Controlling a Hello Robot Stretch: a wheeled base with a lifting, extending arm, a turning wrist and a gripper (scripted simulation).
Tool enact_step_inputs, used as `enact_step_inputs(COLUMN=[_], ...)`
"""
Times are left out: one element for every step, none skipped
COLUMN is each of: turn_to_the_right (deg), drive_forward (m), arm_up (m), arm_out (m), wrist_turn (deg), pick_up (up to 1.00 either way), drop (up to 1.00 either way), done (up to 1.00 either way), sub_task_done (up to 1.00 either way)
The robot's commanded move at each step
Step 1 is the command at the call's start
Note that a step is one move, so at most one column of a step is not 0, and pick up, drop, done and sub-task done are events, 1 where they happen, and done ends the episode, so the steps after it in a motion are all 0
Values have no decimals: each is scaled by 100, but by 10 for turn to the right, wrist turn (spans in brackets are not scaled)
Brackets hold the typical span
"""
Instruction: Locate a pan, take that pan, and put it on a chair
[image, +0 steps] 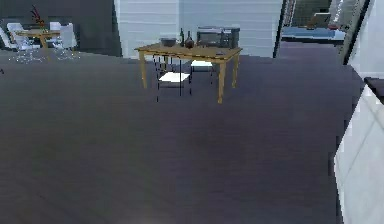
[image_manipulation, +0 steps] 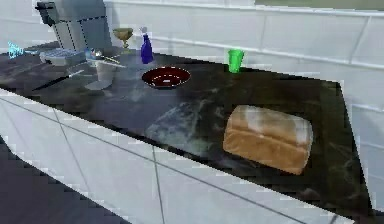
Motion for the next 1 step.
enact_step_inputs(turn_to_the_right=[450], drive_forward=[0], arm_up=[0], arm_out=[0], wrist_turn=[0], pick_up=[0], drop=[0], done=[0], sub_task_done=[0])
